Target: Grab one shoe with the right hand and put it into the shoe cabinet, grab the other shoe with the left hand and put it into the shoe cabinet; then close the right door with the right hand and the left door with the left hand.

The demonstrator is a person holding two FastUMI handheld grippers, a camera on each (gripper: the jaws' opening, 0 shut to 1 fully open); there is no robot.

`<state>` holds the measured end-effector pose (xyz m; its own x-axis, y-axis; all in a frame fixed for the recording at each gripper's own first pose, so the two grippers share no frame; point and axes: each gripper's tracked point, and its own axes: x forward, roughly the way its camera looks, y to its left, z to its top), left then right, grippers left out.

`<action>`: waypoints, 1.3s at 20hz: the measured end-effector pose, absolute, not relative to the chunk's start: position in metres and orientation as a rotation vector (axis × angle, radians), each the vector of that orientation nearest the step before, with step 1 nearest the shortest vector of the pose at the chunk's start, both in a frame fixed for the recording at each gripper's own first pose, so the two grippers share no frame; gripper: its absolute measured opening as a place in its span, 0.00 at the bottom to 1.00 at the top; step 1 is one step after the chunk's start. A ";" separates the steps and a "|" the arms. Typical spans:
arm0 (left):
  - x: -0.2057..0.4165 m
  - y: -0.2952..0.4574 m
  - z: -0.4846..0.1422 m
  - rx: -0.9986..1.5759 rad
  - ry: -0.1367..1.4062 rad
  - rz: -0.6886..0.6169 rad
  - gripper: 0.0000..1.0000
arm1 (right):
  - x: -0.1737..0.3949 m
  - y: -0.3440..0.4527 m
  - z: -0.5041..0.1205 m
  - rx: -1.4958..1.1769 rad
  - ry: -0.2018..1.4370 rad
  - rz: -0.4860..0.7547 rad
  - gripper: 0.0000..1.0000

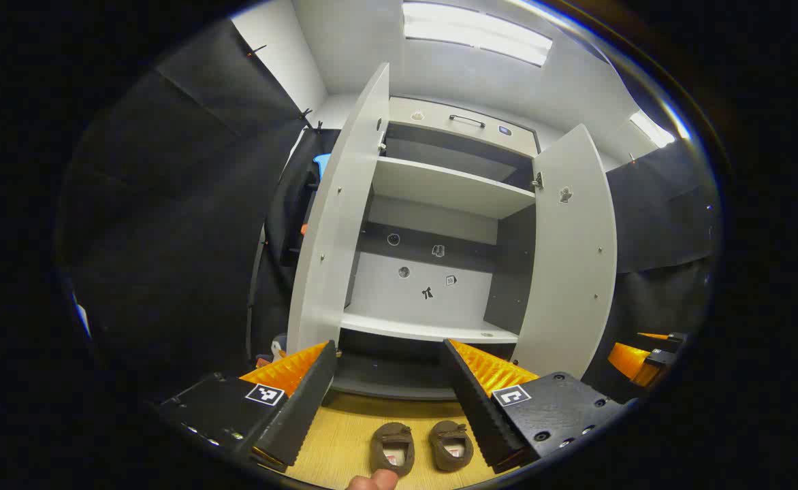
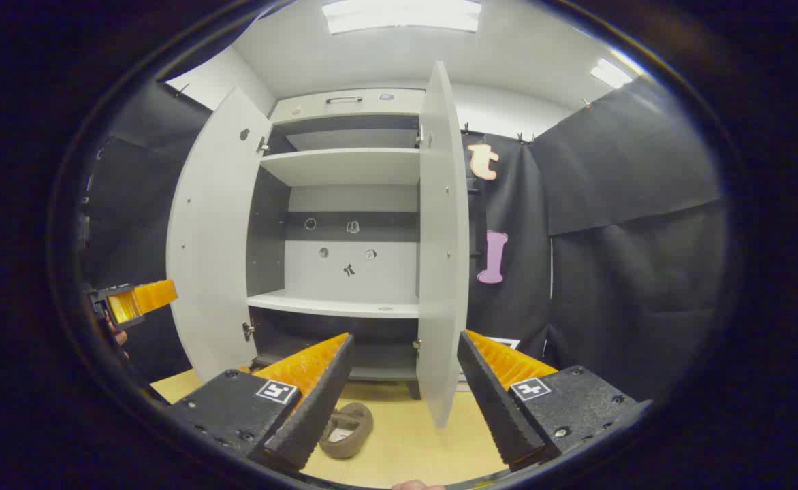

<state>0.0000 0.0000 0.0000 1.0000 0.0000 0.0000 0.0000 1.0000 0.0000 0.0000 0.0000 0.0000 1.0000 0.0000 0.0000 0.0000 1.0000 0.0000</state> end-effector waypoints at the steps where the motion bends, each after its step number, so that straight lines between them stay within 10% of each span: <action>1: 0.000 0.002 0.000 0.006 0.001 0.004 0.95 | 0.000 0.001 0.001 0.003 -0.005 0.002 0.99; 26: -0.007 0.006 -0.001 0.086 -0.004 0.013 0.95 | 0.003 0.026 -0.012 -0.017 0.041 0.069 0.99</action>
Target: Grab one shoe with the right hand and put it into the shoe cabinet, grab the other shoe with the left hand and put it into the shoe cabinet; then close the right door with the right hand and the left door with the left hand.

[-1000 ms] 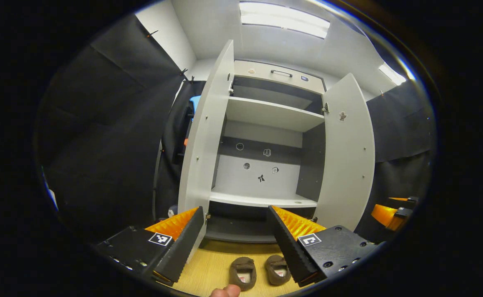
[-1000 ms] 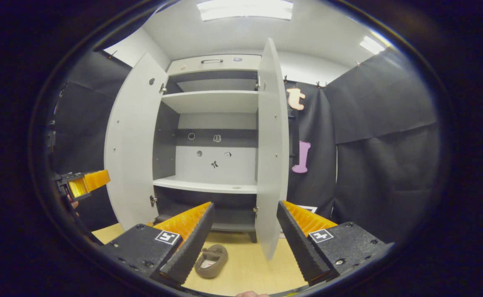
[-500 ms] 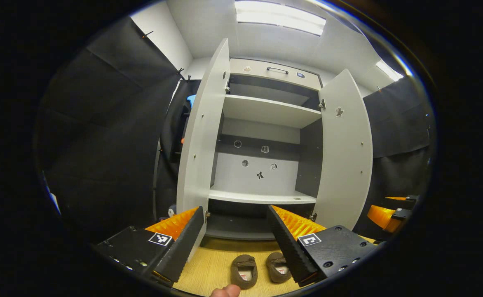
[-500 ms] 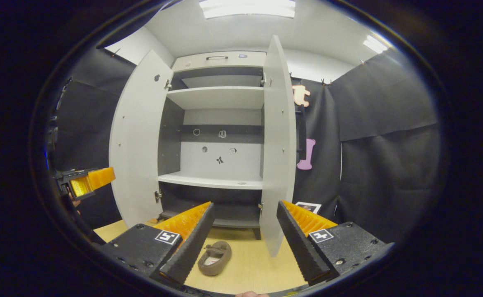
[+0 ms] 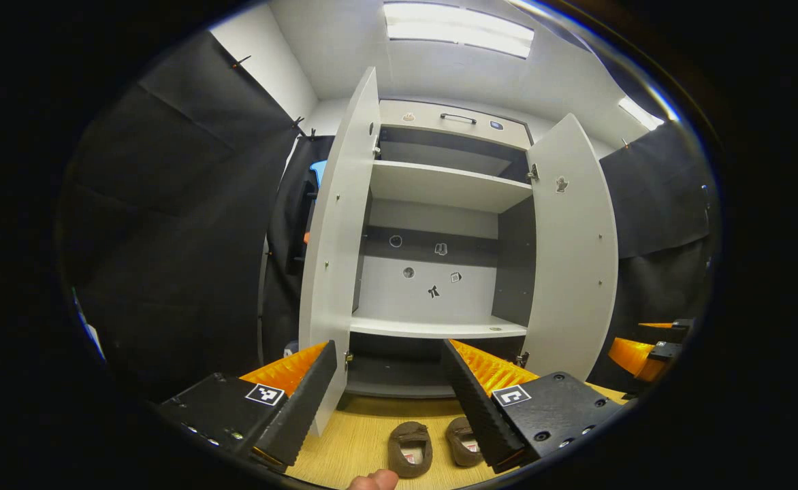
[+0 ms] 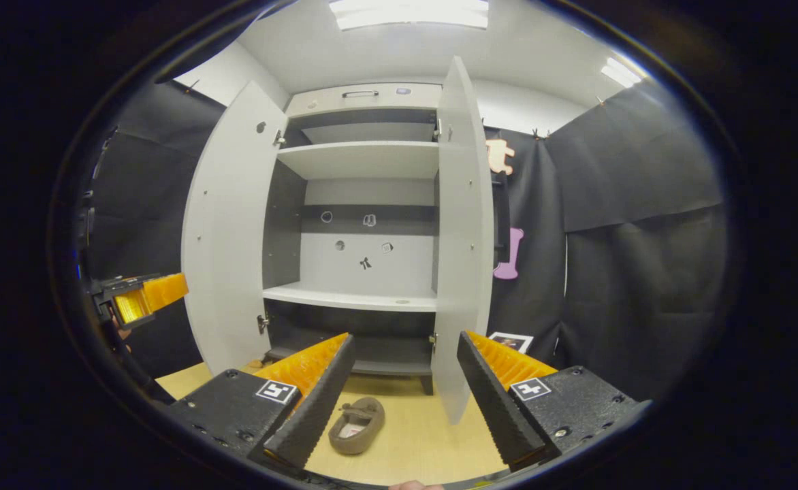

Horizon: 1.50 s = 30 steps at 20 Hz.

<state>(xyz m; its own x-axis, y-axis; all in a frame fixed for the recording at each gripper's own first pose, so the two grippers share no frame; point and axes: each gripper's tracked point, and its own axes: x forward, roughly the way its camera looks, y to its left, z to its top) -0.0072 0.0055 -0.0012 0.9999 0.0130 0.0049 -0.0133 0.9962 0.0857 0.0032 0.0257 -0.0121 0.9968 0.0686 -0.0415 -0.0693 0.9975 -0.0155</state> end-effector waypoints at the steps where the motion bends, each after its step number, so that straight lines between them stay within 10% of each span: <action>1: -0.007 0.006 0.000 0.088 -0.007 0.015 0.95 | 0.005 0.029 -0.014 -0.019 0.049 0.076 0.99; 11: -0.010 0.007 -0.005 0.074 -0.009 0.041 0.95 | 0.076 0.116 -0.149 -0.047 0.347 0.279 0.96; 30: -0.012 0.028 -0.014 0.050 0.012 0.085 0.95 | 0.147 0.145 -0.366 -0.260 0.822 0.249 0.41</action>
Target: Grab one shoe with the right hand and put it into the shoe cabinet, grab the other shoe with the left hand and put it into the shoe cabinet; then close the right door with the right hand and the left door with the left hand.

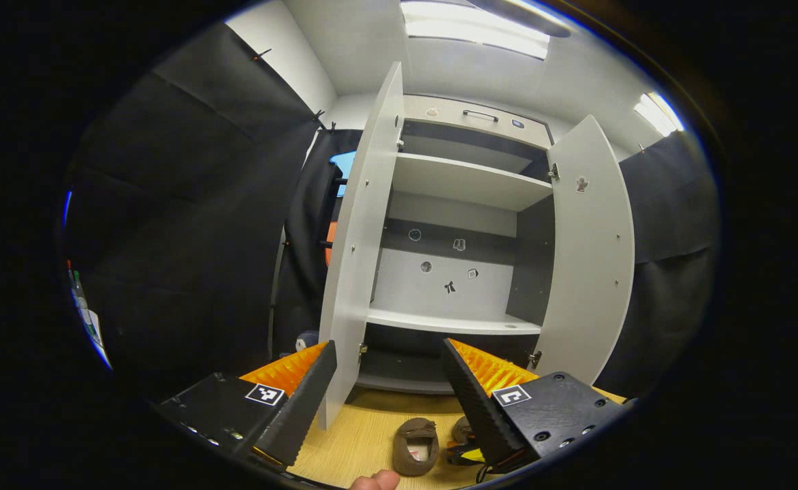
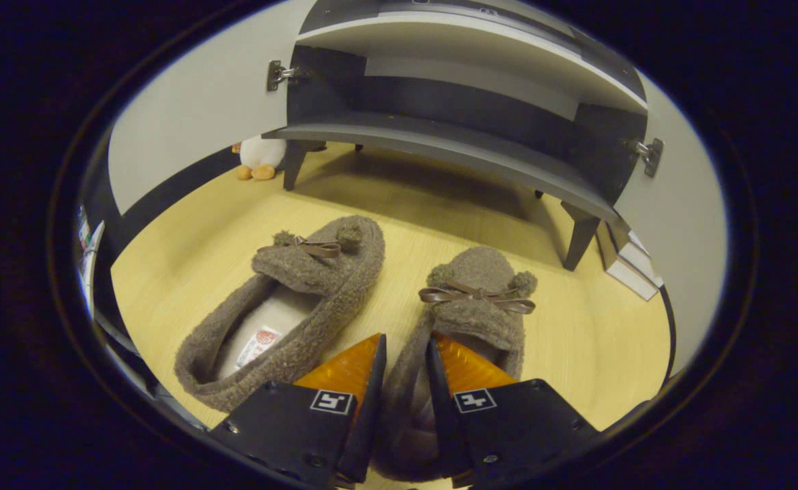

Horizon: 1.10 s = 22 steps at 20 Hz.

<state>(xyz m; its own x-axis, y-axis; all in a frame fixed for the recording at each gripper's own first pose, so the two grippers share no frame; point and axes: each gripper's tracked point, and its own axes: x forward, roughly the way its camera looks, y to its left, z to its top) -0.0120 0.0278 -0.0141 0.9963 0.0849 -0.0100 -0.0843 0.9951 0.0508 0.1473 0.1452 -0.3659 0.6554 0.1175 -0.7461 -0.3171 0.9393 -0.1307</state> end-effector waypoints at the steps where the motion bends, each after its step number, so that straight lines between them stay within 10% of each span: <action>1: -0.012 0.029 -0.014 0.054 0.012 0.088 0.95 | 0.149 0.144 -0.366 -0.266 0.813 0.239 0.37; 6: -0.011 0.029 -0.021 0.042 0.029 0.084 0.95 | 0.147 0.140 -0.361 -0.242 0.756 0.259 0.07; 22: -0.006 0.006 -0.040 0.081 0.048 0.006 0.95 | 0.273 0.140 -0.007 -0.180 0.258 0.273 0.05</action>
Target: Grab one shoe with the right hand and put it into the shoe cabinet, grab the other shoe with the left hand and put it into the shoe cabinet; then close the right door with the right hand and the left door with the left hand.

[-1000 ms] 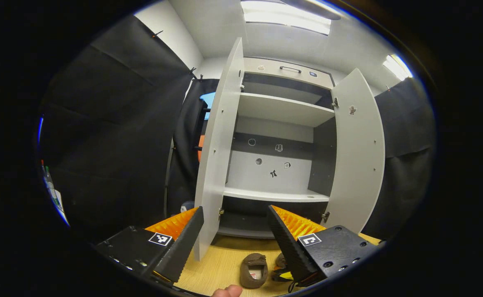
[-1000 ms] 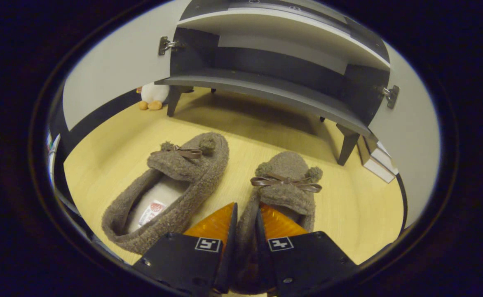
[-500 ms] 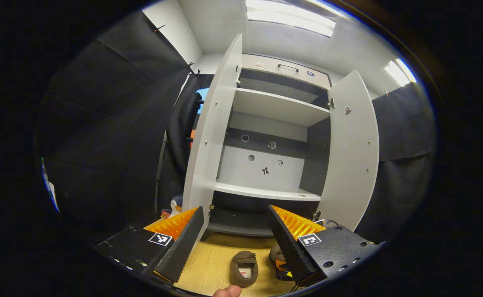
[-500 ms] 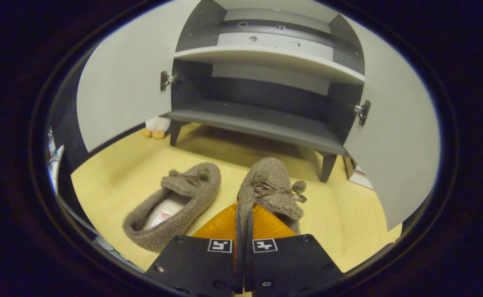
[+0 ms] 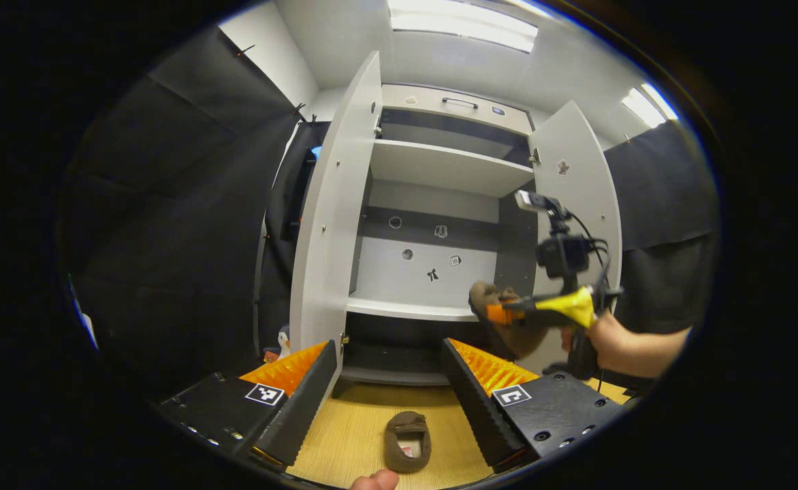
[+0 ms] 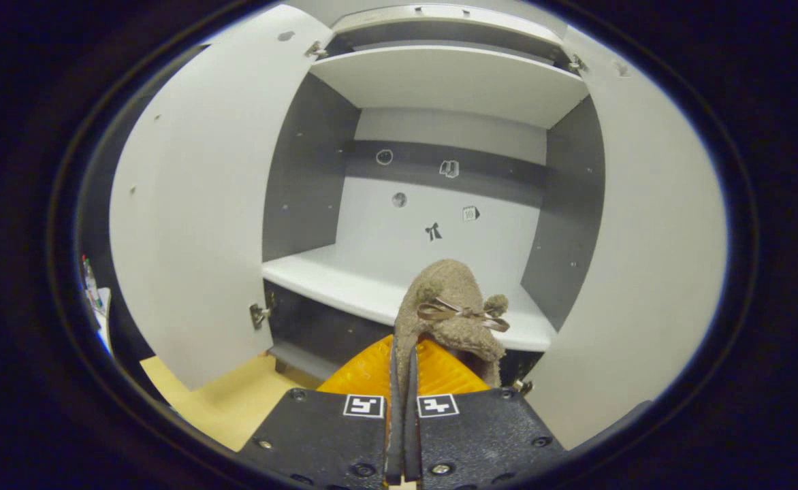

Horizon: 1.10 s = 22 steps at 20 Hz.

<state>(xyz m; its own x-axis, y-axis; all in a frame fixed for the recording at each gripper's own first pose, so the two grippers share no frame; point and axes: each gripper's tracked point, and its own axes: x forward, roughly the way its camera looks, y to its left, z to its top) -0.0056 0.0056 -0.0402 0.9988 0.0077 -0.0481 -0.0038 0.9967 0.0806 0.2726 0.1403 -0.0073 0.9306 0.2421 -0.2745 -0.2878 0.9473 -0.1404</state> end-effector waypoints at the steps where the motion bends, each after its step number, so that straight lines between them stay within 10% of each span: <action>1: -0.005 0.005 -0.041 0.090 0.054 0.002 1.00 | 0.298 0.139 0.002 -0.187 0.267 0.246 0.05; 7: -0.008 0.004 -0.049 0.128 0.078 0.001 0.95 | 0.396 0.140 -0.008 -0.299 0.403 0.134 0.05; 19: -0.004 0.015 -0.044 0.145 0.064 0.016 0.95 | 0.404 0.159 -0.017 -0.298 0.459 0.130 0.18; 22: -0.001 0.011 -0.045 0.142 0.061 0.005 0.95 | 0.379 0.162 0.006 -0.294 0.417 0.178 0.40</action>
